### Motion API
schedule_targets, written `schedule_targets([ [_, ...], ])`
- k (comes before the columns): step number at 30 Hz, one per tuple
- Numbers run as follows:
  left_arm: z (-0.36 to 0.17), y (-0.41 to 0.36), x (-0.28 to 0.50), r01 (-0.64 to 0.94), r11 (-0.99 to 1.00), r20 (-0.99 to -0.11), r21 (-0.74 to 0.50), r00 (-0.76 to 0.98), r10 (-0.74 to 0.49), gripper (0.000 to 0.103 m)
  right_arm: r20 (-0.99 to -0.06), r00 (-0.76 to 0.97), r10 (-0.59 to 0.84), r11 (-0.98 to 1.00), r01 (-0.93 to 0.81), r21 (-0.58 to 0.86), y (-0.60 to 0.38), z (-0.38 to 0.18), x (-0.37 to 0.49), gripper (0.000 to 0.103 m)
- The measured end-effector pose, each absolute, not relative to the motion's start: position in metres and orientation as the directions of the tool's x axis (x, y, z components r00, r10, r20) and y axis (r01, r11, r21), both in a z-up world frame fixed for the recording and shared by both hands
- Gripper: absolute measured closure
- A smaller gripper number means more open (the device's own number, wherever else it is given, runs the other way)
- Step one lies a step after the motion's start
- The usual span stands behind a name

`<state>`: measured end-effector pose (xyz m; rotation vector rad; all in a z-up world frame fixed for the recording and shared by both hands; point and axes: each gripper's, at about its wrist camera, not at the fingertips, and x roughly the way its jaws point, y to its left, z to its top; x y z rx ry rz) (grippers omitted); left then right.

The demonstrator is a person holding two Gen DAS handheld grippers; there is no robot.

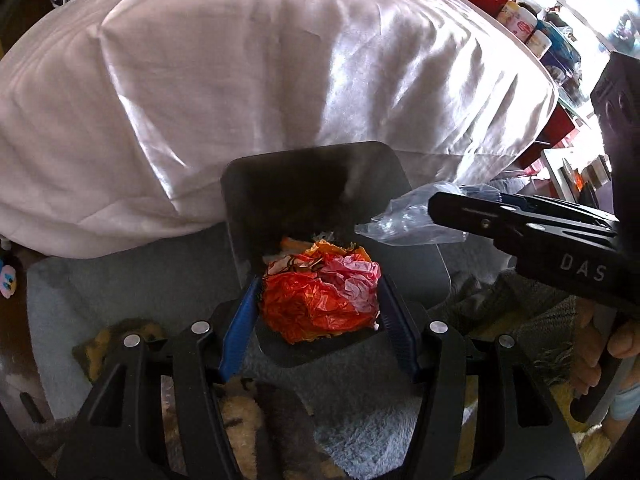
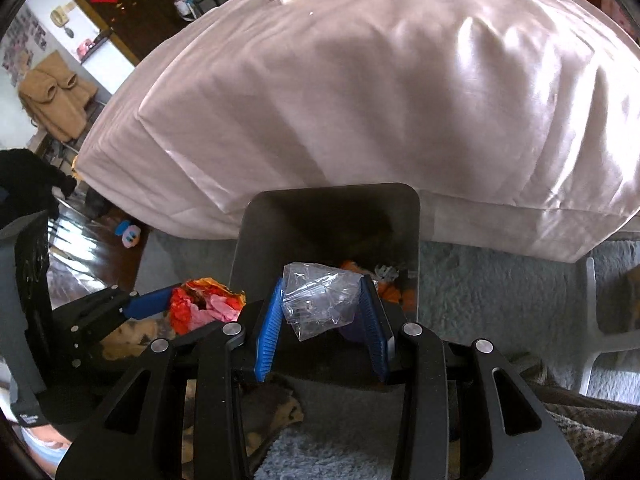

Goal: Collect trash
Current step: 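Lower the red foil wrapper and clear bag into the black bin while both tools open, then grasp the red lantern ornament with the right tool while the left tool grasps a clear plastic strip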

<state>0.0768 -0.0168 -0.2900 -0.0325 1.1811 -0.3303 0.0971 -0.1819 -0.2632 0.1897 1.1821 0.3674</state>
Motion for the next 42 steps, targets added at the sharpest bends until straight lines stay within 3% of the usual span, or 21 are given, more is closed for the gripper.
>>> schedule_targets([
  [6,-0.291,-0.018,0.080,0.230,0.954,-0.907,-0.194,0.329,-0.264,0.041,-0.864,0.319,0.389,0.920,-0.178,0.349,-0.181,-0.265,0.103,0.061],
  [10,-0.288,-0.016,0.081,0.221,0.955,-0.905,-0.195,0.334,-0.262,0.036,-0.860,0.319,0.398,0.917,-0.167,0.362,-0.183,-0.265,0.104,0.044],
  [15,-0.282,-0.013,0.080,0.215,0.960,-0.902,-0.182,0.352,-0.250,0.022,-0.853,0.337,0.398,0.917,-0.153,0.367,-0.188,-0.256,0.106,0.039],
  [18,-0.270,-0.008,0.080,0.207,0.964,-0.894,-0.168,0.380,-0.238,0.013,-0.847,0.368,0.384,0.923,-0.144,0.356,-0.196,-0.244,0.107,0.026],
  [20,-0.258,-0.004,0.081,0.199,0.967,-0.885,-0.160,0.406,-0.230,0.010,-0.845,0.393,0.363,0.932,-0.141,0.335,-0.204,-0.232,0.111,0.012],
  [22,-0.243,0.001,0.084,0.185,0.971,-0.871,-0.153,0.439,-0.221,0.008,-0.840,0.418,0.345,0.939,-0.144,0.313,-0.211,-0.219,0.116,0.009],
  [33,-0.178,0.011,0.132,0.153,0.984,-0.821,-0.095,0.547,-0.165,0.008,-0.756,0.579,0.307,0.945,-0.092,0.313,-0.249,-0.144,0.172,0.006],
  [42,-0.145,0.012,0.208,0.122,0.988,-0.796,-0.097,0.586,-0.151,0.008,-0.760,0.585,0.284,0.952,-0.074,0.298,-0.237,-0.139,0.243,0.006],
])
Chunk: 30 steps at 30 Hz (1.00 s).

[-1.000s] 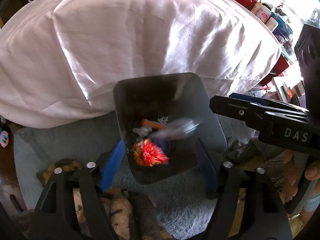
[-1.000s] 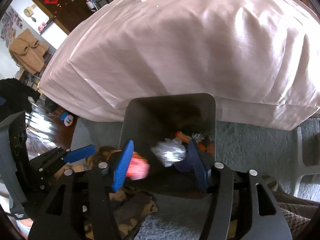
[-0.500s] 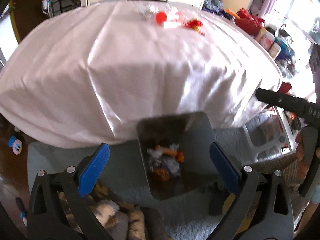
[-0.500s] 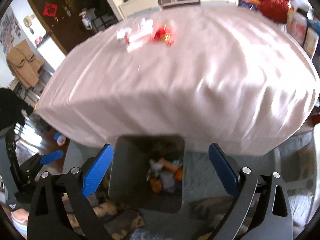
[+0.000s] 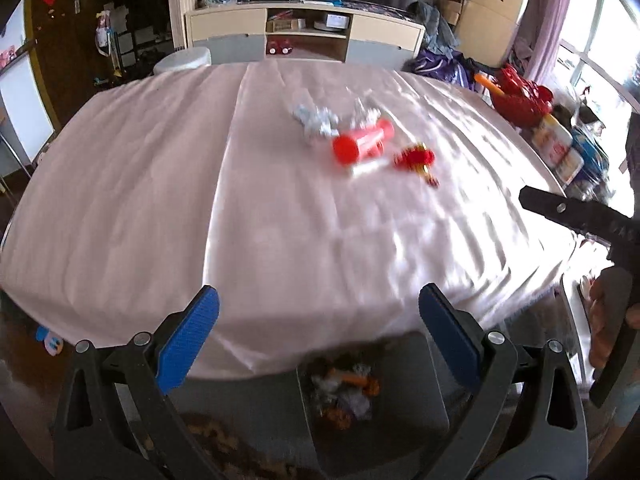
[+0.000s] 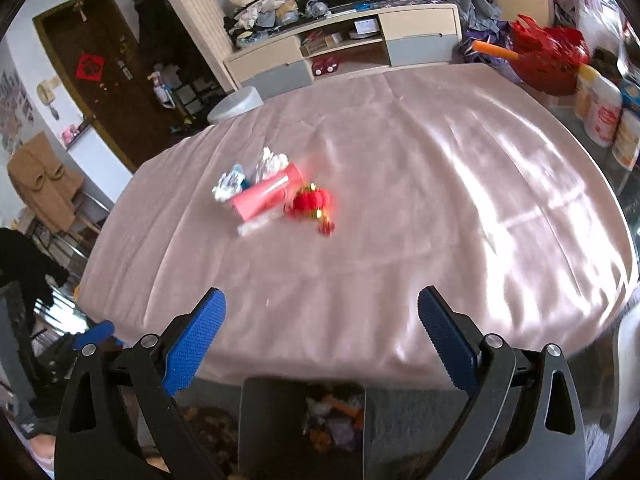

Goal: Collect trash
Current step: 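Grasp the red lantern ornament with the right tool while the left tool grasps a clear plastic strip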

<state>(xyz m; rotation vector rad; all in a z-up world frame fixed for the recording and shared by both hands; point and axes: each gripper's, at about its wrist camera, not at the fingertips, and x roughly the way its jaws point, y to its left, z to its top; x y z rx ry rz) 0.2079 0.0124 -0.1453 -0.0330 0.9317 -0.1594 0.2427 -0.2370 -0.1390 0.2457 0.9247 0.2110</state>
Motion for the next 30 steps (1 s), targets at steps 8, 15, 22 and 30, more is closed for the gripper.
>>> schedule_targets([
  [8,-0.153,0.004,0.261,0.135,0.987,-0.802,-0.089,0.577,-0.151,0.008,-0.774,0.567,0.282,0.953,-0.072,0.294,-0.221,-0.152,0.305,0.007],
  [15,-0.172,-0.012,0.294,0.184,0.981,-0.817,-0.062,0.556,-0.156,0.009,-0.797,0.523,0.303,0.950,-0.099,0.296,-0.208,-0.171,0.335,0.022],
  [22,-0.191,-0.024,0.320,0.227,0.972,-0.829,-0.061,0.530,-0.176,0.023,-0.812,0.508,0.288,0.957,-0.142,0.251,-0.196,-0.184,0.347,0.041],
  [30,-0.203,-0.039,0.342,0.262,0.963,-0.830,-0.071,0.520,-0.202,0.029,-0.807,0.508,0.302,0.953,-0.133,0.273,-0.203,-0.193,0.356,0.064],
])
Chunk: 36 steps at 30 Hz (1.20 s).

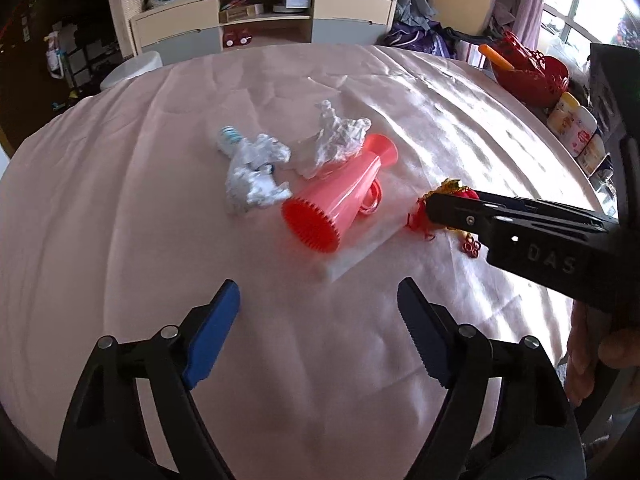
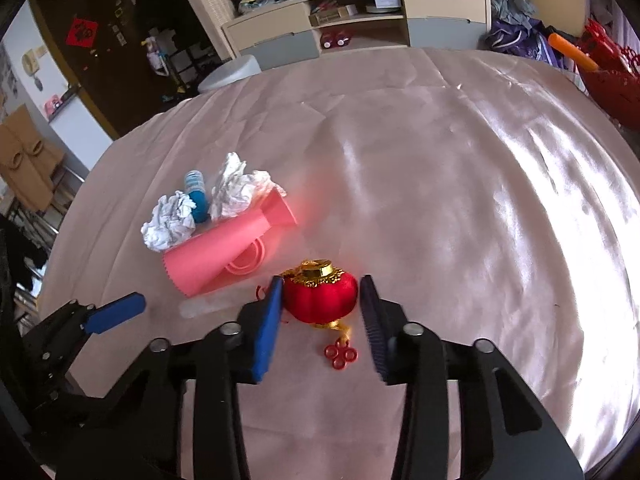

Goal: Collect trash
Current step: 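Grasp the red lantern ornament with the right tool while the left tool grasps a clear plastic strip, then carry the lantern and plastic strip into the black bin while both tools open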

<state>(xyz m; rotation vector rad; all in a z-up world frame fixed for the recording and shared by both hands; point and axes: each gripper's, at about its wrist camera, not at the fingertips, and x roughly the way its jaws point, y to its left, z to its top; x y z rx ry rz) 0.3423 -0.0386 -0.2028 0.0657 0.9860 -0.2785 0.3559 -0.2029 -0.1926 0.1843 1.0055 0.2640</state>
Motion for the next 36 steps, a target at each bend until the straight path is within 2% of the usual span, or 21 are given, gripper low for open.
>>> schedule_targets([
  [10,-0.206,-0.068,0.355,0.323,0.944,-0.818,-0.063,0.525,-0.234,0.033,-0.791,0.563,0.240,0.967,-0.068,0.245,-0.235,-0.177,0.357,0.064],
  [13,-0.205,-0.077,0.351,0.352,0.934,-0.819,-0.054,0.520,-0.244,0.042,-0.792,0.565,0.231,0.969,-0.061,0.239,-0.240,-0.175,0.355,0.064],
  [15,-0.204,-0.083,0.348,0.363,0.931,-0.818,-0.044,0.521,-0.242,0.054,-0.792,0.565,0.231,0.969,-0.060,0.240,-0.242,-0.174,0.353,0.064],
  [18,-0.203,-0.086,0.343,0.363,0.931,-0.818,-0.039,0.523,-0.238,0.078,-0.791,0.565,0.233,0.969,-0.062,0.241,-0.243,-0.173,0.350,0.065],
  [21,-0.202,-0.085,0.338,0.361,0.931,-0.821,-0.061,0.512,-0.253,0.089,-0.782,0.575,0.239,0.966,-0.061,0.250,-0.243,-0.166,0.345,0.065],
  [23,-0.201,-0.084,0.332,0.368,0.926,-0.824,-0.084,0.497,-0.272,0.091,-0.773,0.586,0.243,0.965,-0.065,0.254,-0.244,-0.158,0.338,0.065],
  [36,-0.155,-0.048,0.242,0.308,0.948,-0.801,-0.079,0.547,-0.244,0.092,-0.719,0.630,0.292,0.953,-0.132,0.271,-0.231,-0.109,0.254,0.065],
])
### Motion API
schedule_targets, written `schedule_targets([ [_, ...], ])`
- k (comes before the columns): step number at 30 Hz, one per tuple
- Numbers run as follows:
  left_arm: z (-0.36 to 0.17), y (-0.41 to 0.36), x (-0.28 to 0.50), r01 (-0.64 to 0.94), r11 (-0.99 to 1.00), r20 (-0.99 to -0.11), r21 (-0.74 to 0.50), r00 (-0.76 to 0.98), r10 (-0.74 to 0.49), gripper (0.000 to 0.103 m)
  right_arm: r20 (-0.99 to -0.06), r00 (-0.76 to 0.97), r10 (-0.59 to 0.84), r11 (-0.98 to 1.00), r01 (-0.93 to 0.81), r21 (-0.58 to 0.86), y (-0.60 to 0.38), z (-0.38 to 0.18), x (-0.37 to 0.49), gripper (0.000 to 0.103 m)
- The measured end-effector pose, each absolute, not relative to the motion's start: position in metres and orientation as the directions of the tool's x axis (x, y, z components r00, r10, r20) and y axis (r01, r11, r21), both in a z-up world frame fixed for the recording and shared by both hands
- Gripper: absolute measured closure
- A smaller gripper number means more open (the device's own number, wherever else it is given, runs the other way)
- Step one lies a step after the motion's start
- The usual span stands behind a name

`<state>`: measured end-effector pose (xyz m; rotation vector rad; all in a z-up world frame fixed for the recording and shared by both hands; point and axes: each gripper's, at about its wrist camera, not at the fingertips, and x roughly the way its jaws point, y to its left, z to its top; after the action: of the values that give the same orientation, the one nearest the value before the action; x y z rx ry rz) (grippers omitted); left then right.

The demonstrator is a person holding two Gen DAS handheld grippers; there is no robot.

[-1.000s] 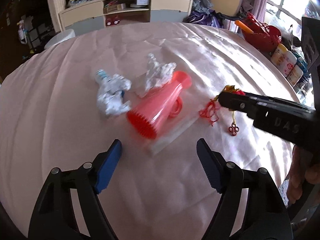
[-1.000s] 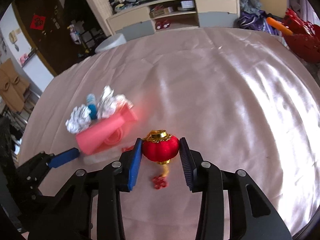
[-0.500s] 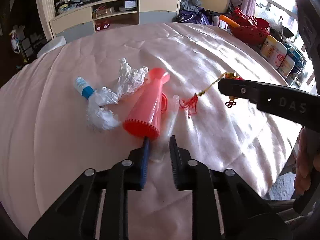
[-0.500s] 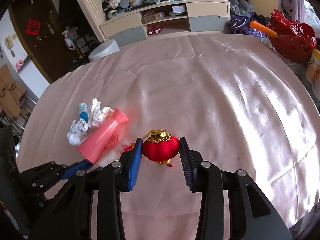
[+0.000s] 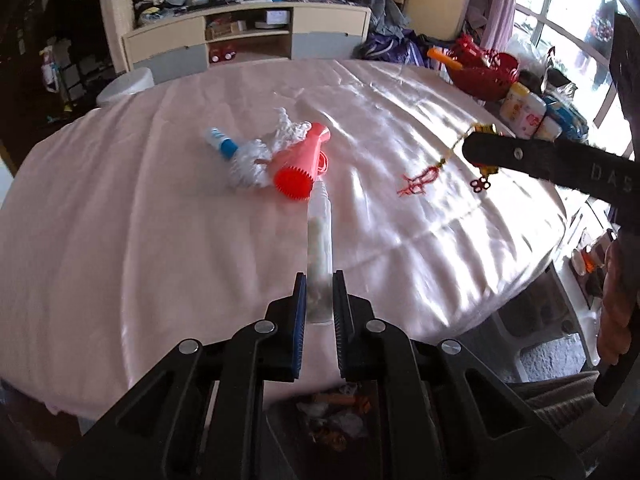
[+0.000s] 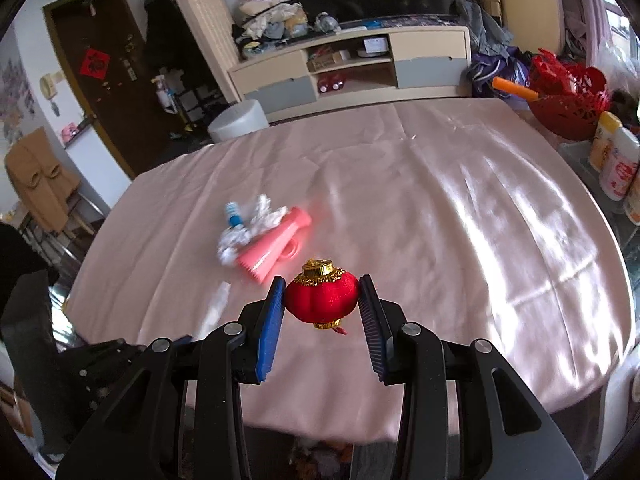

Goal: Collect trash
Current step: 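Carry the lantern and plastic strip into the black bin while both tools open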

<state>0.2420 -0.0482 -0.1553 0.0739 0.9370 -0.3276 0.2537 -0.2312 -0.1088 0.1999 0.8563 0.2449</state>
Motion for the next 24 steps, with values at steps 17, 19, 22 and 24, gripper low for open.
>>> schedule_targets([
  [17,-0.163,-0.033,0.104,0.279,0.952,-0.797,-0.129,0.542,-0.267,0.091,-0.719,0.605,0.342,0.940,-0.229,0.254,-0.213,-0.126,0.119,0.064],
  [19,-0.176,-0.033,0.094,0.275,0.951,-0.809,-0.139,0.523,-0.270,0.091,-0.735,0.584,0.346,0.938,-0.230,0.259,-0.209,-0.139,0.112,0.064],
  [22,-0.199,-0.029,0.080,0.261,0.952,-0.829,-0.158,0.488,-0.272,0.091,-0.755,0.555,0.348,0.937,-0.227,0.265,-0.202,-0.157,0.104,0.064],
  [24,-0.211,-0.028,0.075,0.250,0.954,-0.842,-0.166,0.467,-0.269,0.091,-0.776,0.535,0.334,0.942,-0.216,0.256,-0.199,-0.173,0.099,0.064],
])
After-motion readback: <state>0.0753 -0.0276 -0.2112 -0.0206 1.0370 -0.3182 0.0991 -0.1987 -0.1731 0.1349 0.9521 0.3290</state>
